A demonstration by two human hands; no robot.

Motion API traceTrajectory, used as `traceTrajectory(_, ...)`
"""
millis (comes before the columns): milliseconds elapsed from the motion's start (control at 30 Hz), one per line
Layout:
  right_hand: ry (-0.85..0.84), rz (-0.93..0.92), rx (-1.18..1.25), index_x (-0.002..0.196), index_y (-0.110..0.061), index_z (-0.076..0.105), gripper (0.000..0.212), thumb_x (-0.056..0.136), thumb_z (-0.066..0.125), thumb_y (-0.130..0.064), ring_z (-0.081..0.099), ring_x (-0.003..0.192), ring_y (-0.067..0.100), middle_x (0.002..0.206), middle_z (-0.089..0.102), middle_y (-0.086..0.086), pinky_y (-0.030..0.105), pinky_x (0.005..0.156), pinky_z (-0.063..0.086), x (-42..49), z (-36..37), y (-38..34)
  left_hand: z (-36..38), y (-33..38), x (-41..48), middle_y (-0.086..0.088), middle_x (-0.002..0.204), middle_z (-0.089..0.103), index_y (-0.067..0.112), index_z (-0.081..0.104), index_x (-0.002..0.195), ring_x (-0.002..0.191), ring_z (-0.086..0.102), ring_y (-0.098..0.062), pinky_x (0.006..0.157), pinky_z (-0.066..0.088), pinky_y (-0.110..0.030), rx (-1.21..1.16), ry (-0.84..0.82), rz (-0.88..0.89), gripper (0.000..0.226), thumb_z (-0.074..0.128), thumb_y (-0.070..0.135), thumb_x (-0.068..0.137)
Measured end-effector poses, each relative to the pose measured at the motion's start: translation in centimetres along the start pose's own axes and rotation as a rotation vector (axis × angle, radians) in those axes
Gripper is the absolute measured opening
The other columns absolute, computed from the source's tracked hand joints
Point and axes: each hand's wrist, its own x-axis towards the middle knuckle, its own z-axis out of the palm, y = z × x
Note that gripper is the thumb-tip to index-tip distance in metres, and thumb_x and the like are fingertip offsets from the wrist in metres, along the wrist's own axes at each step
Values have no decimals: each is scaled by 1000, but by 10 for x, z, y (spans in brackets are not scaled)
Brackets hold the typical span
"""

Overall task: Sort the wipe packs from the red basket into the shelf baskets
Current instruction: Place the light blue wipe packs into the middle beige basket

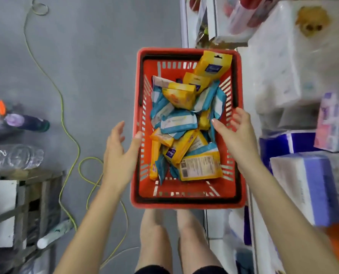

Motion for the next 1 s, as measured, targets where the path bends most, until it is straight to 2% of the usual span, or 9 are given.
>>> traceTrajectory(133, 50, -27, -50, 148, -21, 23, 74, 88, 64, -35, 38, 132, 5, 151, 35, -4, 16, 92, 36, 32, 24, 24, 29, -20, 23, 13, 140, 41, 30, 23, 148, 127, 43, -5, 107, 37, -34, -35, -39, -33, 69, 56, 48, 90)
traceTrajectory(233, 85, -47, -46, 147, -19, 26, 72, 88, 65, -32, 39, 127, 2, 148, 38, -3, 17, 99, 34, 50, 41, 34, 38, -33, 26, 14, 142, 45, 37, 23, 145, 128, 46, -5, 109, 38, -40, -18, -54, -19, 72, 54, 60, 85)
traceTrajectory(333, 129, 1, 3, 148, -19, 27, 74, 87, 65, -37, 40, 135, 12, 149, 39, -1, 34, 110, 36, 67, 58, 44, 42, -39, 29, 14, 141, 48, 44, 25, 143, 126, 50, -6, 107, 40, -42, -42, -42, -15, 71, 49, 64, 78)
traceTrajectory(500, 296, 33, -52, 142, -15, 37, 68, 86, 64, -41, 46, 130, 17, 142, 49, 0, 40, 106, 42, 91, 77, 55, 44, -40, 36, 16, 130, 57, 50, 31, 137, 116, 59, -12, 98, 47, -47, -137, -59, -31, 68, 46, 70, 74)
traceTrajectory(600, 442, 53, -32, 129, -12, 52, 59, 81, 69, -42, 57, 118, 19, 127, 60, 2, 41, 98, 48, 102, 87, 56, 44, -35, 40, 18, 127, 59, 51, 34, 135, 113, 61, -12, 96, 49, -46, -165, -76, -28, 64, 45, 69, 75)
traceTrajectory(700, 558, 47, 0, 117, -10, 59, 47, 80, 73, -36, 59, 106, 15, 115, 63, 1, 29, 91, 48, 108, 98, 54, 43, -33, 43, 18, 129, 57, 52, 33, 136, 115, 60, -12, 97, 48, -46, -161, -82, -10, 63, 44, 68, 76)
traceTrajectory(767, 585, 71, -21, 116, -9, 60, 49, 78, 74, -36, 58, 104, 14, 113, 62, 1, 20, 84, 43, 114, 106, 50, 43, -33, 45, 16, 132, 55, 50, 32, 138, 118, 58, -12, 98, 48, -46, -149, -81, 2, 64, 43, 68, 78)
traceTrajectory(933, 640, 156, 2, 114, -9, 65, 41, 79, 76, -25, 63, 103, 19, 111, 67, 5, 20, 78, 43, 129, 110, 44, 42, -32, 51, 15, 143, 44, 42, 27, 144, 129, 47, -9, 106, 41, -44, -20, -34, 39, 70, 39, 68, 80)
traceTrajectory(1000, 629, 166, 35, 112, -8, 67, 35, 81, 75, -20, 64, 102, 18, 111, 69, 5, 20, 78, 45, 126, 103, 44, 43, -27, 51, 11, 149, 35, 32, 28, 147, 135, 36, -5, 112, 32, -35, 89, 17, 134, 68, 37, 61, 86)
